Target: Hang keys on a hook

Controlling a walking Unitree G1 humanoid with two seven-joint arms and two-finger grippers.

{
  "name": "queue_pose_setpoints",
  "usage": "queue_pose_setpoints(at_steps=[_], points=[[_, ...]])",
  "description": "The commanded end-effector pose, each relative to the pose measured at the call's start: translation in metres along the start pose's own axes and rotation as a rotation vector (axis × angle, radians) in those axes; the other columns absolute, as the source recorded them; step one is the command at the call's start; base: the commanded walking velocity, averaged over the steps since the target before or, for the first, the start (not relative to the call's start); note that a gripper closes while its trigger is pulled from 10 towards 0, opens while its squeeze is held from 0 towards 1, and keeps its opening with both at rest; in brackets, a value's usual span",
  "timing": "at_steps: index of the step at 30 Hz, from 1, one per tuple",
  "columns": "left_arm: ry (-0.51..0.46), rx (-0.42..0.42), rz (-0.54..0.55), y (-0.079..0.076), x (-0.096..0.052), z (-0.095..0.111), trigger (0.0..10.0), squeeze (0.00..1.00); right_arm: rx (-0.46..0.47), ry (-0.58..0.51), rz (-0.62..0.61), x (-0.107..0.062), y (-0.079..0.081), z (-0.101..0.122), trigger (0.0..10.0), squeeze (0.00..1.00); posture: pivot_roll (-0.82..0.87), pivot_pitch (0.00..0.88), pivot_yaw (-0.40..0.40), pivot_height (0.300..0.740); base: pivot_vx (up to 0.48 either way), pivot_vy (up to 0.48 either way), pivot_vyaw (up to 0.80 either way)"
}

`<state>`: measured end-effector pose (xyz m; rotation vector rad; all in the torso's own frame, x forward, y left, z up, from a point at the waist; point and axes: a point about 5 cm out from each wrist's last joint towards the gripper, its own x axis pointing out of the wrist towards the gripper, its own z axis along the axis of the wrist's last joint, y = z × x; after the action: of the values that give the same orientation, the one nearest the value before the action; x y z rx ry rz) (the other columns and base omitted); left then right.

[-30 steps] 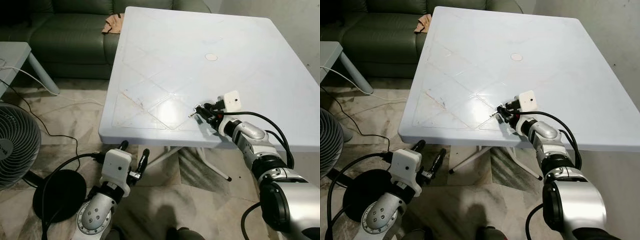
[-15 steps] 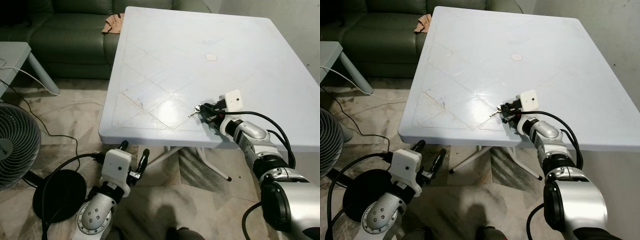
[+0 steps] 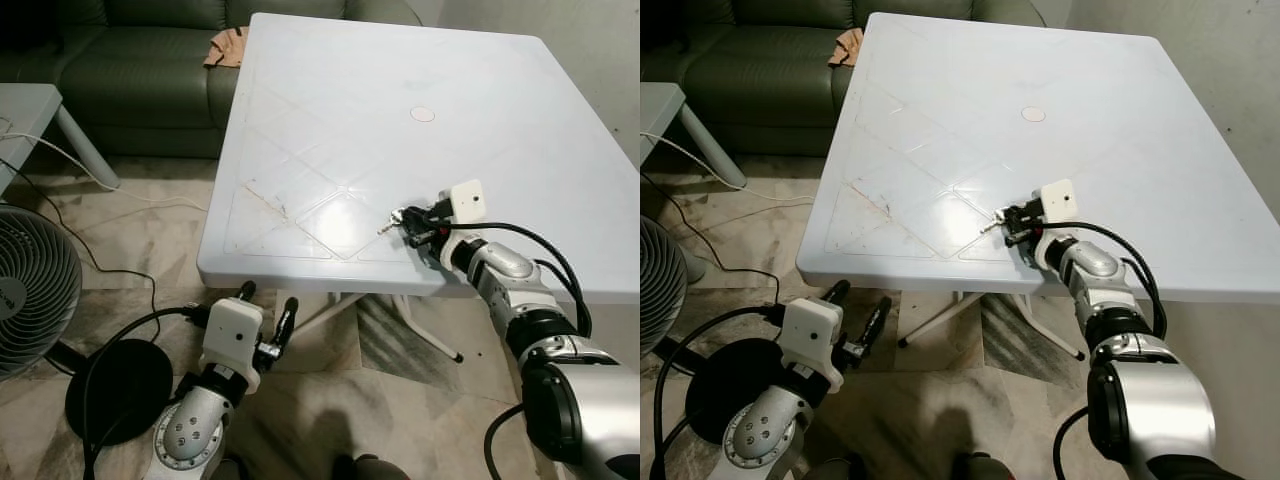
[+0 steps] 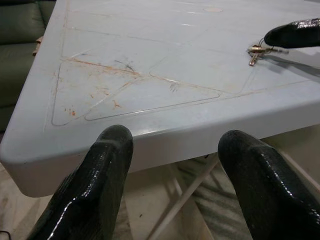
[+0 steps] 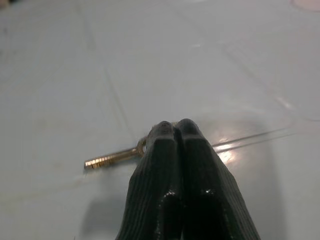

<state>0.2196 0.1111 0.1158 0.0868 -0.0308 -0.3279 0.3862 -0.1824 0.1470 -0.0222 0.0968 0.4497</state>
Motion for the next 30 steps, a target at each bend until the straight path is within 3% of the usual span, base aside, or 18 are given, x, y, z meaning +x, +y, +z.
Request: queue_pose_setpoints(at_steps=[1, 11, 16, 21, 22, 25, 26, 30], points=[[0.002, 0.011, 0.007, 0.0, -0.001, 0.0, 10.0, 0.0, 0.039, -0.062, -0.013, 0.003, -0.002, 0.013, 0.0, 0.0, 0.02, 0.184, -0.082, 0.74, 0.0, 0.0, 0.0], [-0.017, 0.005, 0.03, 0.005, 0.006, 0.003, 10.0, 0.0, 0.265, -0.314, 0.0, 0.009, -0.004, 0.056, 0.0, 0.0, 0.01, 0.152, -0.08, 0.74, 0.0, 0.0, 0.0], [-0.034, -0.039, 0.05, 0.008, 0.013, 0.006, 10.0, 0.0, 0.522, -0.419, 0.045, 0.011, -0.006, 0.08, 0.1, 0.0, 0.0, 0.138, -0.08, 0.74, 0.0, 0.0, 0.0], [-0.034, -0.042, 0.052, 0.008, 0.013, 0.006, 10.0, 0.0, 0.54, -0.422, 0.049, 0.011, -0.006, 0.081, 0.1, 0.0, 0.0, 0.138, -0.08, 0.74, 0.0, 0.0, 0.0], [-0.048, -0.05, 0.067, 0.013, 0.016, 0.008, 10.0, 0.0, 0.449, -0.449, 0.065, 0.01, -0.003, 0.086, 10.0, 0.0, -0.01, 0.115, -0.084, 0.74, 0.0, 0.0, 0.0], [-0.062, -0.063, 0.089, 0.017, 0.019, 0.01, 10.0, 0.0, 0.402, -0.472, 0.072, 0.009, 0.002, 0.089, 10.0, 0.0, -0.01, 0.115, -0.084, 0.74, 0.0, 0.0, 0.0], [-0.082, -0.098, 0.146, 0.029, 0.022, 0.014, 10.0, 0.0, 0.312, -0.507, 0.071, 0.003, 0.009, 0.084, 10.0, 0.0, -0.01, 0.107, -0.085, 0.74, 0.0, 0.0, 0.0], [-0.101, -0.11, 0.217, 0.048, 0.024, 0.016, 10.0, 0.0, 0.207, -0.495, 0.07, -0.002, 0.023, 0.069, 10.0, 0.0, -0.02, 0.105, -0.084, 0.74, 0.0, 0.0, 0.0]])
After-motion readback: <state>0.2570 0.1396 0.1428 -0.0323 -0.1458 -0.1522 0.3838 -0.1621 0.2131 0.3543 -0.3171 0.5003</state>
